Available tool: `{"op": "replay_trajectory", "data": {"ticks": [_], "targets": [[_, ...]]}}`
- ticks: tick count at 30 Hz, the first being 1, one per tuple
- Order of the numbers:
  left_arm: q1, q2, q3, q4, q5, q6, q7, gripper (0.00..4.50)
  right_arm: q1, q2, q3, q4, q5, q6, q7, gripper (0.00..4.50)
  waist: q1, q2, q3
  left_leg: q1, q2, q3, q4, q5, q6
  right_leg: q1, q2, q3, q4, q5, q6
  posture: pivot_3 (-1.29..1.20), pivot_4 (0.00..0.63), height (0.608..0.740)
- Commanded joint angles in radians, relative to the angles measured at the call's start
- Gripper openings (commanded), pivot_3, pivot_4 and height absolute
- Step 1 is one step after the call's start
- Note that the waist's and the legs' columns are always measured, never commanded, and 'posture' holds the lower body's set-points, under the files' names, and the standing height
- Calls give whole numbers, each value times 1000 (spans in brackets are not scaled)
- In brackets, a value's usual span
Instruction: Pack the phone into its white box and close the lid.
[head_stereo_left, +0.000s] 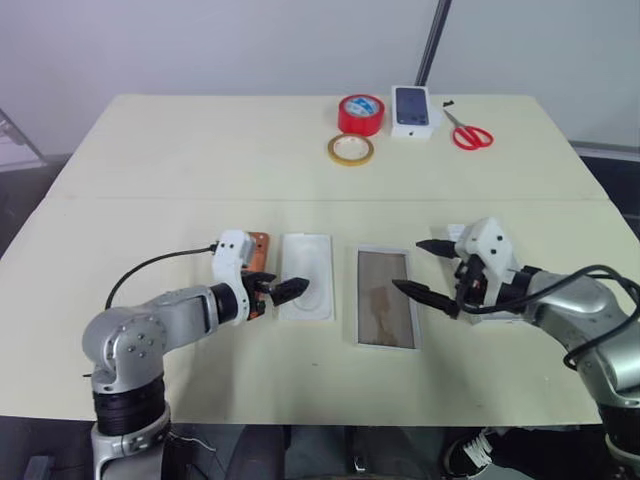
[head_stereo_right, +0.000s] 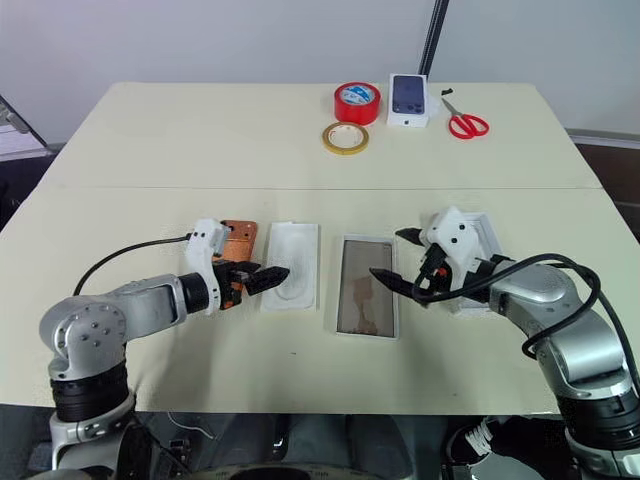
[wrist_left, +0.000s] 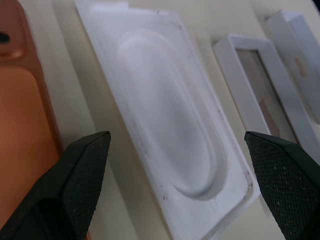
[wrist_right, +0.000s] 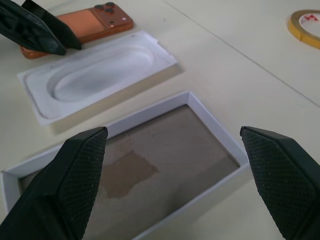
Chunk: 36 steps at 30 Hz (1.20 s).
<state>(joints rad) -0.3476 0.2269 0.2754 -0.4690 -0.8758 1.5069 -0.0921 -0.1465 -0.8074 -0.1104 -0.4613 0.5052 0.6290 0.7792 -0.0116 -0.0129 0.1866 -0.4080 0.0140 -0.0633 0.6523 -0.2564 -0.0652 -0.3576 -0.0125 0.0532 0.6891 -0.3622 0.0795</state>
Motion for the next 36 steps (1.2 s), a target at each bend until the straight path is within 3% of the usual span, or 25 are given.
{"op": "replay_trajectory", "data": {"ticks": [1, 5, 8, 14, 16, 23, 26, 33, 36], "targets": [[-41, -53, 42, 19, 29, 48, 54, 4500, 6, -23, -45, -70, 23, 2, 13, 4430, 0, 0, 0, 0, 0, 0, 0, 0, 0, 0, 0, 0, 0, 0, 0, 0, 150, 740], [-77, -129, 60, 61, 68, 78, 86, 4500, 34, -54, -45, -122, 43, 28, 38, 4430, 2, 0, 0, 0, 0, 0, 0, 0, 0, 1, 0, 0, 0, 0, 0, 0, 150, 740], [-91, -158, 69, 90, 106, 68, 102, 3753, 59, -88, -27, -174, 49, 50, 59, 4500, 4, 0, 0, 0, -1, 0, 0, 0, 0, 1, 0, 0, 0, 0, 0, 0, 150, 740], [-110, -184, 103, 122, 155, 62, 108, 737, 129, -175, 50, -282, 14, 58, 109, 4500, 3, -1, -1, 0, -1, -1, 0, 0, 0, 1, 0, 0, 0, 0, 0, 0, 150, 740], [-120, -192, 116, 130, 165, 65, 105, 77, 134, -202, 109, -303, -32, 51, 110, 4500, 3, -1, -1, 0, -1, 0, 1, 0, 0, 1, 0, -1, 0, 0, 0, 0, 150, 740], [-163, -226, 176, 119, 164, 97, 81, 77, 102, -221, 320, -280, -222, 19, 89, 4500, 2, -2, -1, 0, -1, -1, 1, 1, -2, 1, 0, -1, 0, 0, 0, 0, 150, 740], [-182, -230, 208, 108, 156, 107, 75, 0, 93, -208, 365, -267, -261, 6, 93, 3621, 1, -2, 0, 0, -1, -1, 1, 1, -2, 1, 0, -1, 0, 0, 0, 0, 150, 740], [-203, -218, 242, 108, 140, 108, 69, 0, 50, -177, 421, -217, -347, -62, 103, 56, 1, -2, 0, 0, -1, -1, 0, 2, -4, 1, 0, -1, -1, 0, 0, 0, 150, 740], [-234, -210, 292, 116, 147, 107, 70, 0, -2, -142, 453, -181, -376, -96, 117, 56, 0, -3, 0, 0, -1, -1, 0, 2, -4, 1, 0, -1, -1, 0, 0, 0, 150, 740]]}}
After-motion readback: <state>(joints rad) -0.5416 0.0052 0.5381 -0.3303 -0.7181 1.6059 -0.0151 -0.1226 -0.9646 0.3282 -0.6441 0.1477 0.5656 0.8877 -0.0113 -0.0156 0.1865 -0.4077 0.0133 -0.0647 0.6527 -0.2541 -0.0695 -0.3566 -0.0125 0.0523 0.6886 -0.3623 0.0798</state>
